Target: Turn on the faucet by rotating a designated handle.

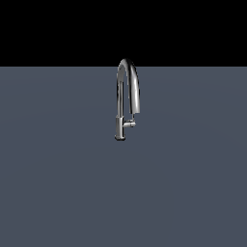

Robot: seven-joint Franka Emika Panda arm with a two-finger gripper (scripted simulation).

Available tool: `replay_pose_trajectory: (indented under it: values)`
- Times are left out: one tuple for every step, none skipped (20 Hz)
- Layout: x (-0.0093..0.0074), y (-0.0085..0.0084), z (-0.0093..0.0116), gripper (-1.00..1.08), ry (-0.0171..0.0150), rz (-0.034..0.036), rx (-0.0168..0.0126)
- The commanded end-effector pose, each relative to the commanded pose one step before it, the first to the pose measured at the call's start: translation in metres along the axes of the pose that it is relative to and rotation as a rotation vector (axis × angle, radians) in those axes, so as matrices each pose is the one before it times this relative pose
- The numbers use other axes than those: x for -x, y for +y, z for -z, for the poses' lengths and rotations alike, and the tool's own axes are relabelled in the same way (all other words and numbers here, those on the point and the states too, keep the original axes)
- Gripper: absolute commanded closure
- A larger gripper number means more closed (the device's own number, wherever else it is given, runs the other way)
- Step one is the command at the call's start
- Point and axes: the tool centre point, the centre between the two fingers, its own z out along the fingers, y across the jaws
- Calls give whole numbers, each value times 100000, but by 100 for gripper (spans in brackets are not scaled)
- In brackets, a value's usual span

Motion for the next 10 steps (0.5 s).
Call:
replay_pose_trajectory:
  values:
    - [-1380,-190,-241,108,-3412,-2621,-2505]
    - [-566,-82,-87,108,-1399,-1069,-1042]
    - [-568,-82,-87,108,-1405,-1073,-1048]
    - [-571,-83,-88,108,-1412,-1078,-1054]
    - [-574,-83,-88,108,-1420,-1082,-1060]
    - [-576,-83,-88,108,-1425,-1085,-1065]
    - [-578,-83,-88,108,-1432,-1090,-1071]
    - [-580,-84,-88,108,-1438,-1093,-1077]
    - [-583,-84,-88,108,-1444,-1096,-1082]
    - [-584,-85,-88,108,-1449,-1098,-1087]
